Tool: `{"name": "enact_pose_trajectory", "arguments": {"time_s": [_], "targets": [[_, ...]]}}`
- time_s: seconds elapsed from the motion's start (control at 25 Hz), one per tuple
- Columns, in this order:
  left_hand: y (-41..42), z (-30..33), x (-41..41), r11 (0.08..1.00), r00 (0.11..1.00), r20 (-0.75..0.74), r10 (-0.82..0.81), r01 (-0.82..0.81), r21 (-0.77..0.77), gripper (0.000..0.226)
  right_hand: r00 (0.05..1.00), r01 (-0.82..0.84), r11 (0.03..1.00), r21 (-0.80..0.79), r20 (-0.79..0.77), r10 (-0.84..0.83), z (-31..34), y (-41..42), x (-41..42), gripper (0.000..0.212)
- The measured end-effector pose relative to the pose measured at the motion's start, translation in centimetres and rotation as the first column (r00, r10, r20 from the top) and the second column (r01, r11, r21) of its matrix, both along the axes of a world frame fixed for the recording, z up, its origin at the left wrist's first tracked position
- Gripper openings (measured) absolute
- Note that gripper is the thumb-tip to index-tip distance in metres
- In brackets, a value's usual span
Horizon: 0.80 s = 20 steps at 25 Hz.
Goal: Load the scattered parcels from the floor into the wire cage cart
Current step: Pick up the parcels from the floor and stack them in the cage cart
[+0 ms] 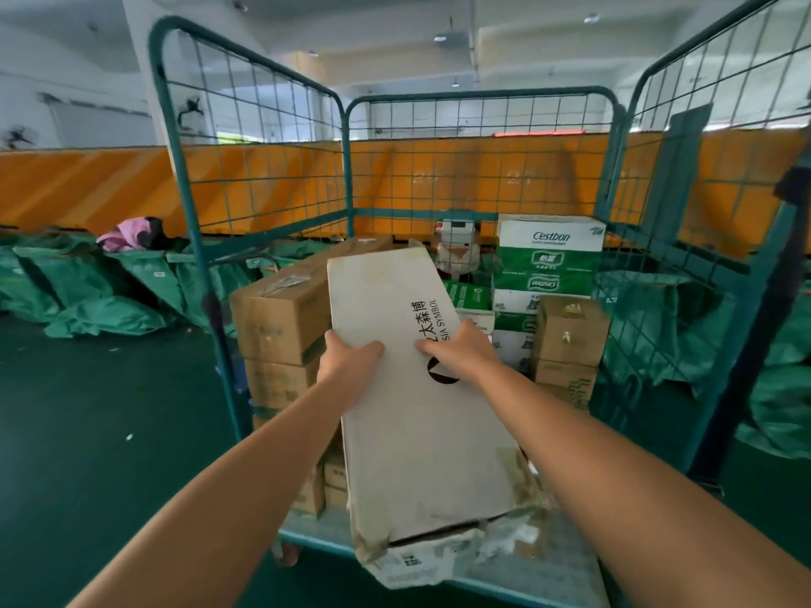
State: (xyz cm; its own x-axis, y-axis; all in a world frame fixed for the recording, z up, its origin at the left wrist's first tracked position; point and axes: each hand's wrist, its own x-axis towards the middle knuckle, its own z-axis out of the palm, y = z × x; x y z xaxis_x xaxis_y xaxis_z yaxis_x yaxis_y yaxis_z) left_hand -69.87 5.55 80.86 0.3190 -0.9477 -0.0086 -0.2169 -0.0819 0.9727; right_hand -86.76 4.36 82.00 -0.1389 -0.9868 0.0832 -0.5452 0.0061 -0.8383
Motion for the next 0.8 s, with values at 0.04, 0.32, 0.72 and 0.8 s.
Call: {"name": "enact_pose_trajectory", "arguments": {"time_s": [0.04,0.32,0.72,0.8], "targets": [[-2.4,0.7,-0.8,1.000,1.000,0.006,-0.010,0.010,-0.021,0.052,1.000,0.004,1.000,-0.010,0.010,-0.004,0.6,-2.2,-0.7,0.054],[-20.5,5.4,-6.8,0.991,0.999,-0.049,0.016,-0.023,-0.131,0.059,0.997,-0.037,0.989,-0.146,-0.069,0.027,6.2,-19.6,-6.5,0.031],[-41.0,10.8,-10.3,0.957,0.984,-0.154,0.087,-0.125,-0.261,0.056,0.983,-0.042,0.932,-0.360,-0.182,-0.026,14.8,-39.2,-8.9,0.025],[-45.2,11.3,-10.4,0.955,0.986,-0.153,0.062,-0.103,-0.279,0.065,0.980,-0.022,0.916,-0.401,-0.191,-0.060,15.1,-42.6,-9.0,0.023]]}}
